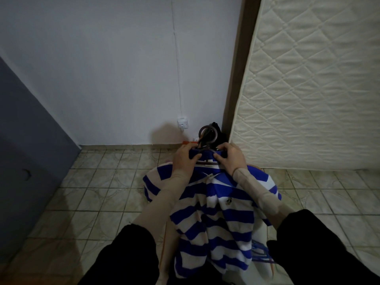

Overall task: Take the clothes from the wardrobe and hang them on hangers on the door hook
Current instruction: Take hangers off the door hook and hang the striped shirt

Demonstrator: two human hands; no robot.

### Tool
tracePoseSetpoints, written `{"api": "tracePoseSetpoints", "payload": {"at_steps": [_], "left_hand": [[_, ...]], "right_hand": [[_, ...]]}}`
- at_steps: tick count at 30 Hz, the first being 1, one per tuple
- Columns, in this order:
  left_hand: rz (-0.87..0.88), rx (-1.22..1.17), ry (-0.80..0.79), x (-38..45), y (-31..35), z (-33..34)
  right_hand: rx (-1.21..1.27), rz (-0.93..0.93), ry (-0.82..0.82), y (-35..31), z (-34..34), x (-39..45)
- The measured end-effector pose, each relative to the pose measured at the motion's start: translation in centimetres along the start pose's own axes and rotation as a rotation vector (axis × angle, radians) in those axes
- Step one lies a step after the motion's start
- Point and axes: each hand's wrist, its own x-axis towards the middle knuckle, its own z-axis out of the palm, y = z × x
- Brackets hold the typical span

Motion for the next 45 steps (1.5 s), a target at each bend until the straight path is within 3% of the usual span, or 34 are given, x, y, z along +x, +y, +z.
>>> {"api": "tracePoseSetpoints", "payload": {"at_steps": [4,13,18,30,38,45], "left_hand": [[-0.013,0.063,-0.020,0.0,-0.5,0.6],[0.012,0.109,-0.035,-0.5,-0.4,0.0],[-0.003,-0.057,0.013,-1.6,0.8,-0.9],[0.263,-0.092,0.200,-0.8,8.8,-9.2],[0.372,-0.036,0.268,0.5,15.4,-15.5],[0.448,0.018,0.326,0.3,17.4,-17.9]], "right_hand": [[-0.077,0.032,0.009,-0.3,0.5,-0.2],[-0.007,0.038,-0.012,-0.7,-0.1,-1.6],[0.017,-0.032,0.024,-2.1,-1.3,-2.2],[0.048,-0.216,0.217,-10.2,-9.5,-2.4],[0.060,-0.333,0.392,-16.3,-16.0,-2.5],[0.059,-0.363,0.458,-18.7,-17.7,-3.2]]}}
